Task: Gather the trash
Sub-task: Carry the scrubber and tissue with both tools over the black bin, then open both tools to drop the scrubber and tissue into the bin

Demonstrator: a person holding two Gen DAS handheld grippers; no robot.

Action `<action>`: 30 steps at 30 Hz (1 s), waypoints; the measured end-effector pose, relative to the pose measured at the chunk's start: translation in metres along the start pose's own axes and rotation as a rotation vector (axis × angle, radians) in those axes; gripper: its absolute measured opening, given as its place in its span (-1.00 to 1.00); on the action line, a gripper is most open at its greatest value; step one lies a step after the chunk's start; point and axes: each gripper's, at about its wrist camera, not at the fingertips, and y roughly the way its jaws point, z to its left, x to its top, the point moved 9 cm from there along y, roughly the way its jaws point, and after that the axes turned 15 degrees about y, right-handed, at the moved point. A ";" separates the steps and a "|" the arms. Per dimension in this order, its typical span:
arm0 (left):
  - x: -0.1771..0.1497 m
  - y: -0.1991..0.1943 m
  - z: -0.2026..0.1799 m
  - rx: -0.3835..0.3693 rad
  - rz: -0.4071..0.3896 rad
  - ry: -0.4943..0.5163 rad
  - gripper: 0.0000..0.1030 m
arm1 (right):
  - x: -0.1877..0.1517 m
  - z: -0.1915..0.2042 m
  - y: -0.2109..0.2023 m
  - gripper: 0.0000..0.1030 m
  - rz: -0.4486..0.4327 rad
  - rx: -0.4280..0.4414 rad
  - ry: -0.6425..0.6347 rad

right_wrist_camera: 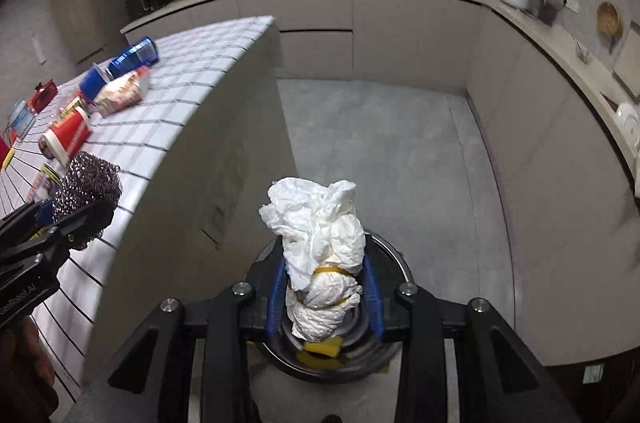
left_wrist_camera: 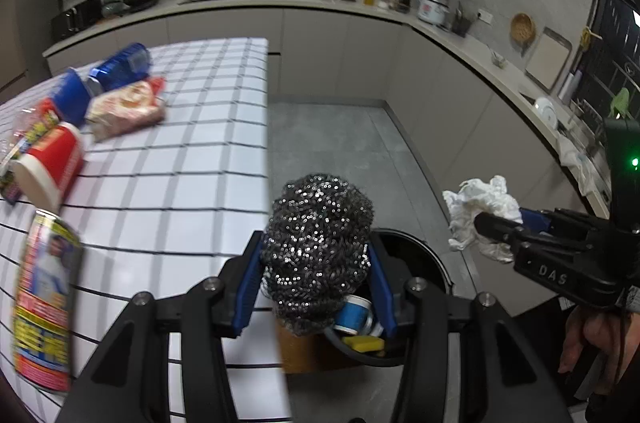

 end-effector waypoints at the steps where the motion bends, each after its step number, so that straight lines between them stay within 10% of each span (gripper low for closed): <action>1: -0.001 0.003 -0.007 -0.007 0.006 0.003 -0.03 | -0.004 -0.008 0.002 -0.30 0.009 -0.003 0.001; 24: -0.067 0.125 -0.108 -0.184 0.259 -0.162 0.01 | -0.092 -0.077 0.110 -0.30 0.197 0.043 -0.214; 28: -0.079 0.135 -0.102 -0.188 0.319 -0.197 0.58 | -0.094 -0.071 0.127 -0.26 0.222 0.090 -0.259; 30: -0.072 0.124 -0.088 -0.104 0.280 -0.204 0.73 | -0.100 -0.068 0.135 0.53 0.251 0.093 -0.282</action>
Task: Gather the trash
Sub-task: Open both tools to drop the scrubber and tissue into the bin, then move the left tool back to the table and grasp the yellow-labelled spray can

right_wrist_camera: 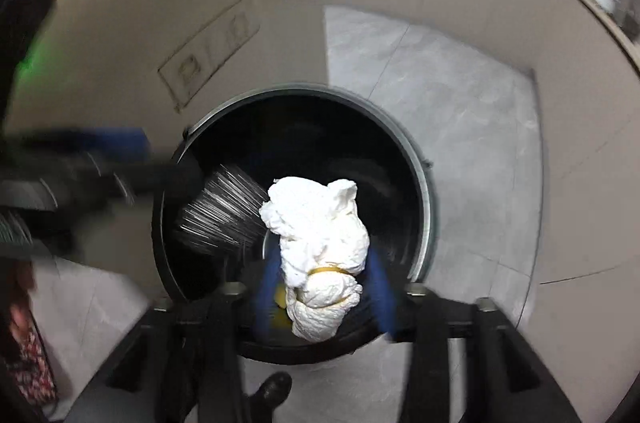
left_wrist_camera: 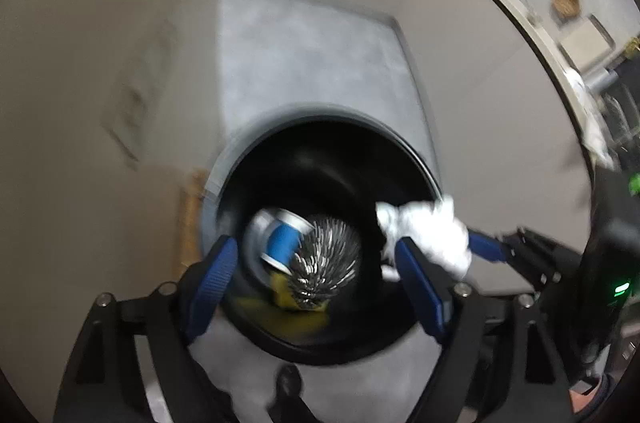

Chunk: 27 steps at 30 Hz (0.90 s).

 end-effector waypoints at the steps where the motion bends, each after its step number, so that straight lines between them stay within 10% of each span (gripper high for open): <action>1: 0.003 -0.009 0.003 0.022 -0.021 -0.001 0.76 | -0.001 -0.001 0.000 0.83 -0.007 -0.012 -0.021; 27: 0.041 -0.126 0.033 0.205 -0.239 0.045 0.88 | 0.078 0.012 -0.094 1.00 -0.155 -0.054 0.210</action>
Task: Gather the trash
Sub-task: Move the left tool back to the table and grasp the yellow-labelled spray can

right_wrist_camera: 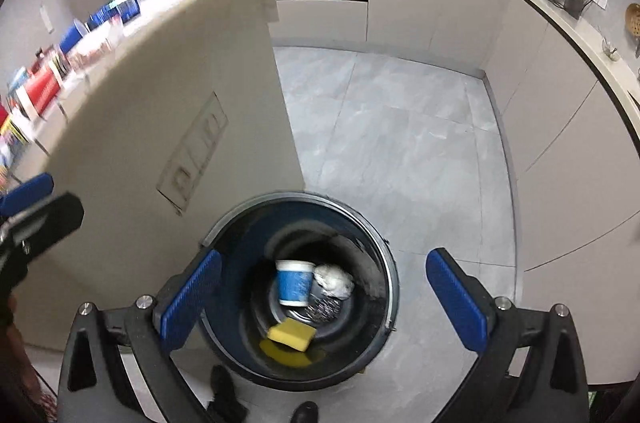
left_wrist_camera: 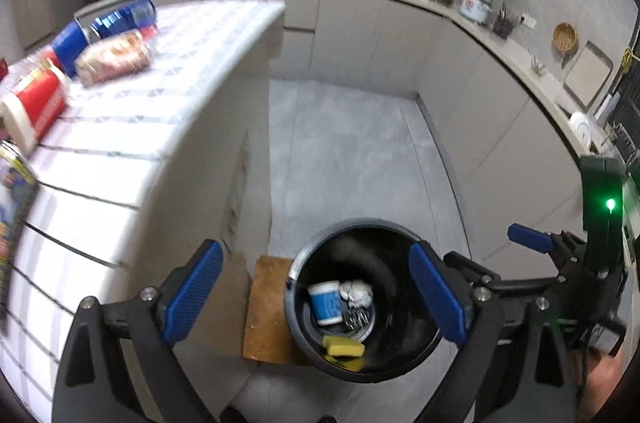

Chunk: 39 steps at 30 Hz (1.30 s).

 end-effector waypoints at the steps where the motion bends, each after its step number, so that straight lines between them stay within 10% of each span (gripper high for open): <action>1: 0.004 -0.005 0.002 0.015 -0.014 0.003 0.92 | 0.006 0.005 -0.008 1.00 -0.009 0.011 -0.001; 23: -0.023 -0.081 0.205 0.275 -0.084 -0.115 0.98 | 0.029 0.132 -0.063 1.00 -0.098 0.048 -0.043; 32: -0.063 -0.032 0.223 0.130 0.029 -0.098 0.12 | 0.018 0.193 -0.057 1.00 -0.100 0.058 -0.058; 39: -0.071 -0.039 0.266 0.135 0.001 -0.137 0.06 | 0.010 0.246 -0.034 1.00 -0.065 0.062 -0.069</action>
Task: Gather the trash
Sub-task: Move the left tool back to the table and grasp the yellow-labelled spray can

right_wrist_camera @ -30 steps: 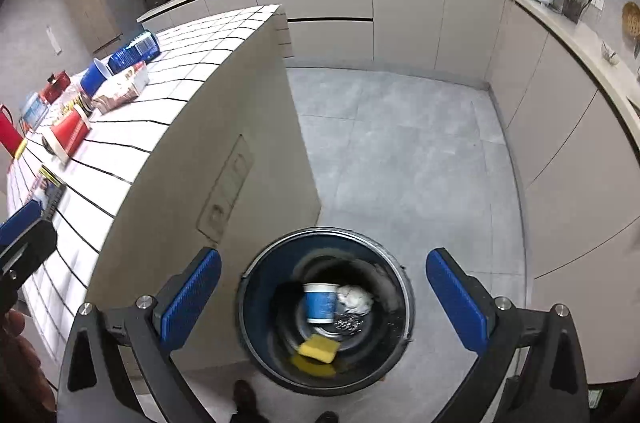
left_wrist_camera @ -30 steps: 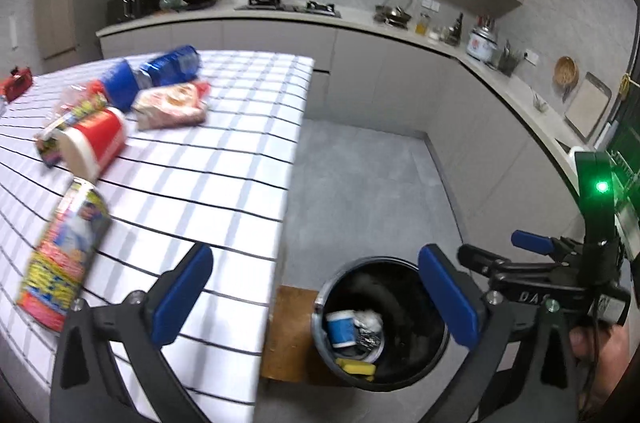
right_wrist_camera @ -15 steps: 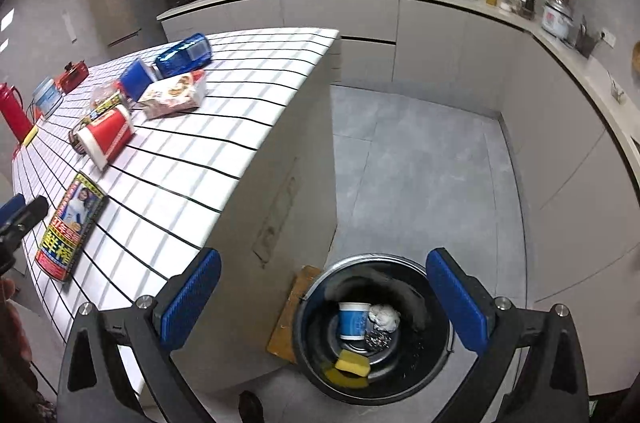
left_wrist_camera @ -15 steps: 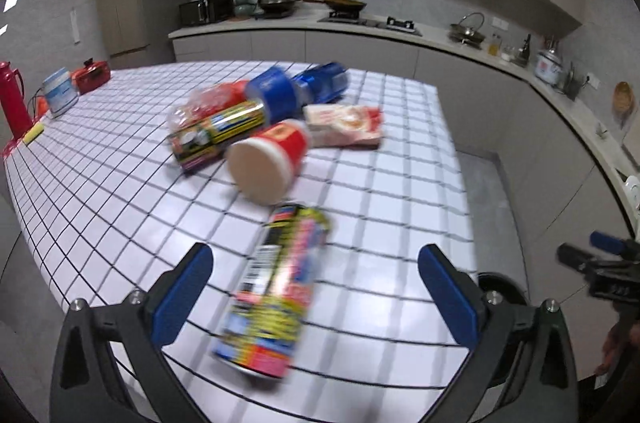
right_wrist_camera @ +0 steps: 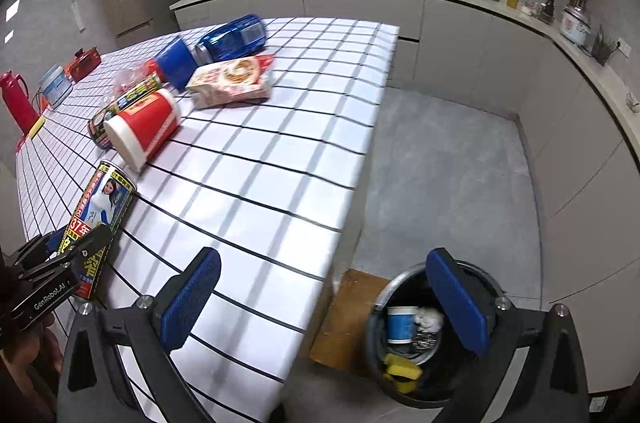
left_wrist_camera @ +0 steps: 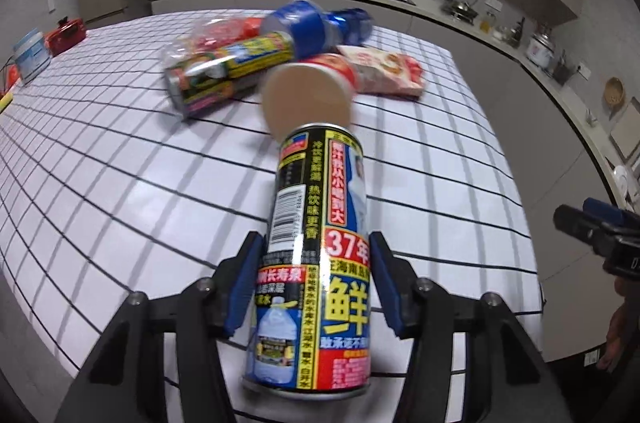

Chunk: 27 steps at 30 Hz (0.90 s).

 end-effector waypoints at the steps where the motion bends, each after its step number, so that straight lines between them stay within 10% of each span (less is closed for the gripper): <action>1: -0.002 -0.001 0.012 0.011 0.000 -0.009 0.06 | -0.001 0.010 0.005 1.00 0.006 0.004 -0.003; 16: -0.020 0.001 0.146 0.100 0.017 -0.084 0.05 | 0.015 0.199 0.054 1.00 0.012 0.144 -0.018; 27: -0.011 0.025 0.173 0.065 0.027 -0.073 0.04 | 0.034 0.224 0.101 0.87 0.036 0.072 0.036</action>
